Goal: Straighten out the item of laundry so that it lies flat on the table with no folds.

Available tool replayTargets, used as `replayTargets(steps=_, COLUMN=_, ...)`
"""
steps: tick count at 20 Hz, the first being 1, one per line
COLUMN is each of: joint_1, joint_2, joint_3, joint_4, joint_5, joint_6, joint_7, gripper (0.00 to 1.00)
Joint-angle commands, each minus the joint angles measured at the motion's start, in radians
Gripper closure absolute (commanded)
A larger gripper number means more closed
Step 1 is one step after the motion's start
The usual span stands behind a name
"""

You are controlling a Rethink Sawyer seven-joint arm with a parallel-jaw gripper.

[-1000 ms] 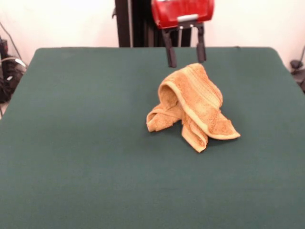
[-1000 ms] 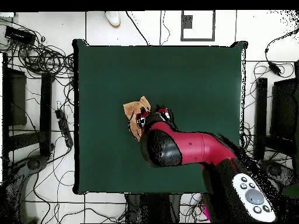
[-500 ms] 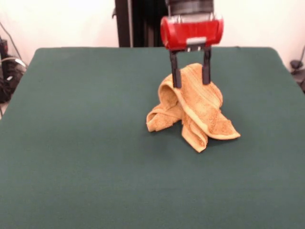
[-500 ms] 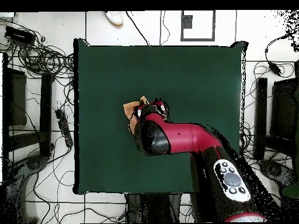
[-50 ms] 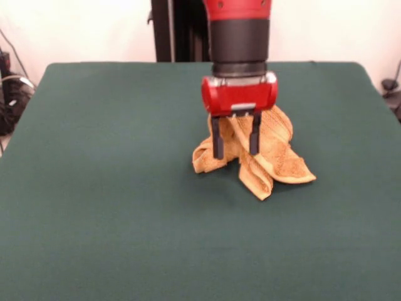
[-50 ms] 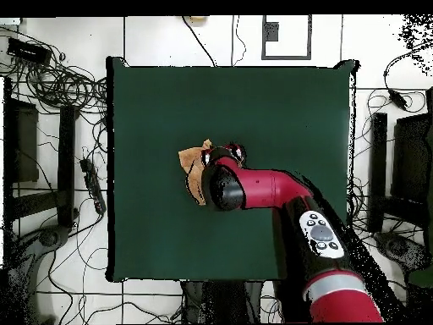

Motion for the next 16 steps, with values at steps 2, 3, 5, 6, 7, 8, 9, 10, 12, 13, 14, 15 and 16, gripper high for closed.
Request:
replayTargets(steps=2, joint_1=-0.127, joint_2=0.004, joint_3=0.228, joint_4=0.047, joint_5=-0.001, joint_6=-0.011, joint_7=0.111, gripper=0.0)
replayTargets(steps=3, joint_1=-0.165, joint_2=-0.01, joint_3=0.282, joint_4=0.077, joint_5=-0.014, joint_6=-0.022, joint_7=0.103, gripper=0.0)
replayTargets(steps=5, joint_1=-0.213, joint_2=-0.019, joint_3=0.348, joint_4=0.11, joint_5=-0.036, joint_6=-0.053, joint_7=0.104, gripper=0.0)
replayTargets(steps=6, joint_1=-0.222, joint_2=-0.019, joint_3=0.36, joint_4=0.115, joint_5=-0.039, joint_6=-0.059, joint_7=0.106, gripper=0.0)
replayTargets(steps=7, joint_1=-0.237, joint_2=-0.014, joint_3=0.377, joint_4=0.12, joint_5=-0.045, joint_6=-0.065, joint_7=0.103, gripper=0.0)
replayTargets(steps=8, joint_1=-0.252, joint_2=-0.008, joint_3=0.395, joint_4=0.125, joint_5=-0.051, joint_6=-0.071, joint_7=0.101, gripper=0.0)
replayTargets(steps=9, joint_1=-0.266, joint_2=-0.002, joint_3=0.413, joint_4=0.129, joint_5=-0.057, joint_6=-0.077, joint_7=0.099, gripper=0.0)
replayTargets(steps=10, joint_1=-0.273, joint_2=0.0, joint_3=0.421, joint_4=0.131, joint_5=-0.061, joint_6=-0.083, joint_7=0.099, gripper=0.0)
replayTargets(steps=12, joint_1=-0.292, joint_2=0.008, joint_3=0.447, joint_4=0.134, joint_5=-0.067, joint_6=-0.085, joint_7=0.094, gripper=0.0)
replayTargets(steps=13, joint_1=-0.309, joint_2=0.018, joint_3=0.471, joint_4=0.137, joint_5=-0.079, joint_6=-0.095, joint_7=0.088, gripper=0.0)
replayTargets(steps=14, joint_1=-0.316, joint_2=0.023, joint_3=0.482, joint_4=0.137, joint_5=-0.086, joint_6=-0.096, joint_7=0.083, gripper=0.0)
replayTargets(steps=15, joint_1=-0.323, joint_2=0.027, joint_3=0.493, joint_4=0.137, joint_5=-0.094, joint_6=-0.098, joint_7=0.079, gripper=0.0)
replayTargets(steps=16, joint_1=-0.324, joint_2=0.032, joint_3=0.495, joint_4=0.134, joint_5=-0.097, joint_6=-0.092, joint_7=0.076, gripper=0.0)
